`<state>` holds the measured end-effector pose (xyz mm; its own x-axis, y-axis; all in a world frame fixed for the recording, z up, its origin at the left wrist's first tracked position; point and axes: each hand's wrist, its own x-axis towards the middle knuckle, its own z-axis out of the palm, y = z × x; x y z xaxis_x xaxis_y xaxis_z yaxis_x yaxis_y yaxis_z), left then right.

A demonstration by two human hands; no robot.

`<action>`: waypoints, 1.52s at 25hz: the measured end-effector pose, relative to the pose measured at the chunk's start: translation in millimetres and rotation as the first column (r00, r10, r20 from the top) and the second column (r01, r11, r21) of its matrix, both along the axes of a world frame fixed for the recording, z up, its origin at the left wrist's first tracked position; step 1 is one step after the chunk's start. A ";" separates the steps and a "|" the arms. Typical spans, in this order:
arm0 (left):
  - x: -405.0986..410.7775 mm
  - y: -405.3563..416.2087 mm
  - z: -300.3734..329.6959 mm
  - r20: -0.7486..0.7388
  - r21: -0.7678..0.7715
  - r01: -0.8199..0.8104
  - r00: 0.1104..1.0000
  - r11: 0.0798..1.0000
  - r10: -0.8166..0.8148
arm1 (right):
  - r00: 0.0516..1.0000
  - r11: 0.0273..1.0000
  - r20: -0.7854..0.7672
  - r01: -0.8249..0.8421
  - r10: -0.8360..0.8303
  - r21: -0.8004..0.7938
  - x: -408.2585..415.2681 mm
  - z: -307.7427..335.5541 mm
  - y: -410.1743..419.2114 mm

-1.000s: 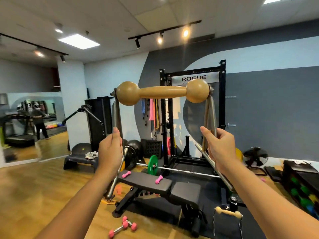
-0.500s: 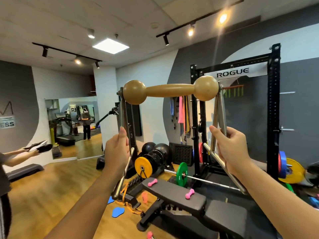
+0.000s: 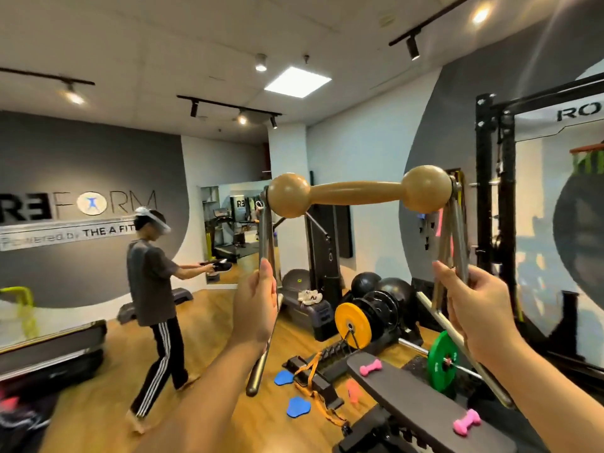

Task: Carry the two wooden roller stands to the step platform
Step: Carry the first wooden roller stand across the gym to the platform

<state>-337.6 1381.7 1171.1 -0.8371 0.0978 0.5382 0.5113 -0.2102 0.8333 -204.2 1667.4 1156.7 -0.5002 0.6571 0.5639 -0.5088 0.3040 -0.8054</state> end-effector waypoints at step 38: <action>-616.6 -373.3 15.7 -0.076 0.017 -0.714 0.697 0.700 0.713 | 0.727 0.726 0.004 -0.686 0.687 -0.055 -854.9 22.8 -362.6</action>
